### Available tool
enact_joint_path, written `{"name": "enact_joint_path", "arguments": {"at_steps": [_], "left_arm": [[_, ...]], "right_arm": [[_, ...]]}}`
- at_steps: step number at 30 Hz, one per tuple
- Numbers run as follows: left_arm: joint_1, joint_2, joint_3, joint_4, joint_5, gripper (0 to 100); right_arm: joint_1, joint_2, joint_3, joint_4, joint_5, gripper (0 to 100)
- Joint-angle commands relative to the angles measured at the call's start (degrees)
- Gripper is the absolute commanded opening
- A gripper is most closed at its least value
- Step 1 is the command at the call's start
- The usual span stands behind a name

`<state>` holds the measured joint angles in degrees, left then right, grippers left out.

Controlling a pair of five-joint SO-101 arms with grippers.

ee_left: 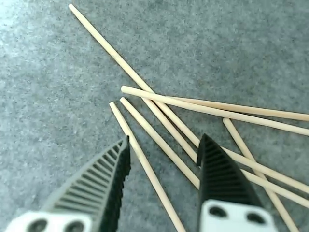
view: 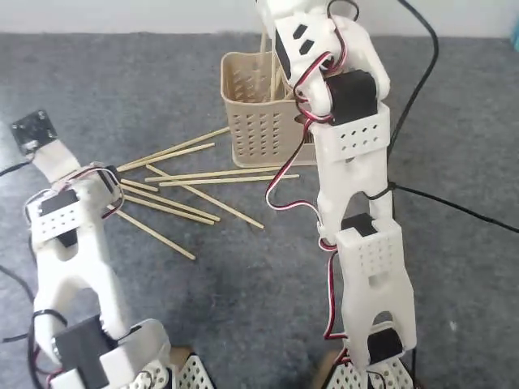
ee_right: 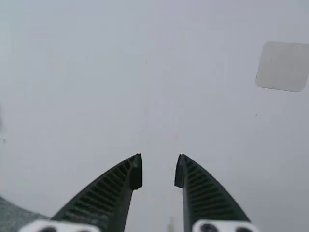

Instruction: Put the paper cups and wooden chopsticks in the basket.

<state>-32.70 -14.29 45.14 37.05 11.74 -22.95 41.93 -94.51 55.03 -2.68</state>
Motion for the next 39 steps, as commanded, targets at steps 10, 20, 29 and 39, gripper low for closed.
{"name": "enact_joint_path", "arguments": {"at_steps": [10, 20, 29, 39], "left_arm": [[-0.3, -0.8, -0.2, -0.9, 0.7, 22], [-2.7, -0.8, -3.2, 6.1, 0.7, 22], [-2.2, -0.2, -6.4, 8.4, 6.1, 22], [3.9, 0.5, -9.5, 9.7, 7.5, 22]], "right_arm": [[-3.2, -16.1, -1.7, 20.5, 0.9, 0.6], [-4.2, -29.8, -1.5, 47.3, 0.0, 0.6], [0.7, -53.1, 30.7, 48.0, -3.4, 0.6], [0.7, -76.6, 61.8, 47.6, -2.5, 0.6]]}}
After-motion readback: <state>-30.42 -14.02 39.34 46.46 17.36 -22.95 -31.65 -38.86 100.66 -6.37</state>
